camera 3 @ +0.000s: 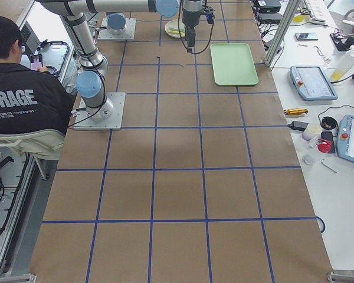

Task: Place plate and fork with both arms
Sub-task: 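Move the left gripper down to the white plate's rim and grasp it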

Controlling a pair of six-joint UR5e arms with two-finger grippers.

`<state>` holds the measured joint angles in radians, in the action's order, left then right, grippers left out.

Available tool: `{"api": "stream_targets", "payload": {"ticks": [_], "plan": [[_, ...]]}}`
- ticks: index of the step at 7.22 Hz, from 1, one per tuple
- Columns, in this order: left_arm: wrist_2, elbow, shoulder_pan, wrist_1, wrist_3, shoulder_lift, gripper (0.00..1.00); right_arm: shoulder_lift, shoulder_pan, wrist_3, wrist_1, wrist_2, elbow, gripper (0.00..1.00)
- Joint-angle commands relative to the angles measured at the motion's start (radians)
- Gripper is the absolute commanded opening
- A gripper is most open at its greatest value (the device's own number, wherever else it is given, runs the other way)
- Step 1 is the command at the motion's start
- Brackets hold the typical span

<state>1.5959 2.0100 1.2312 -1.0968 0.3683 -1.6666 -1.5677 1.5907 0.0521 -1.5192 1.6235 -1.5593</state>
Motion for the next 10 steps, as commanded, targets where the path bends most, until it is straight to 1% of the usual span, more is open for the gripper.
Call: {"api": "stream_targets", "payload": {"ticks": [1,2,4,5,7,8,9,10], "plan": [[0.009,0.071,-0.062,0.122,0.032,-0.079,0.86,0.001,0.0,0.0,0.001,0.001,-0.001,1.0],[0.006,0.081,-0.076,0.135,0.031,-0.106,0.74,0.0,0.0,0.0,-0.001,0.001,-0.001,1.0],[0.007,0.082,-0.082,0.143,0.032,-0.156,0.55,0.001,0.0,0.0,-0.001,0.001,-0.001,1.0],[0.007,0.081,-0.082,0.149,0.032,-0.162,0.46,0.001,0.0,0.0,0.001,0.001,-0.001,1.0],[0.0,0.082,-0.082,0.15,0.026,-0.165,0.14,0.001,0.0,0.0,-0.001,-0.001,-0.001,1.0],[-0.007,0.081,-0.082,0.15,0.023,-0.165,0.01,0.001,0.0,0.0,0.001,-0.001,-0.001,1.0],[-0.016,0.078,-0.084,0.149,0.032,-0.163,0.0,0.001,0.0,0.0,0.001,0.001,-0.001,1.0],[-0.069,0.066,-0.084,0.143,0.038,-0.162,0.0,0.001,0.0,0.0,0.001,0.001,0.001,1.0]]}}
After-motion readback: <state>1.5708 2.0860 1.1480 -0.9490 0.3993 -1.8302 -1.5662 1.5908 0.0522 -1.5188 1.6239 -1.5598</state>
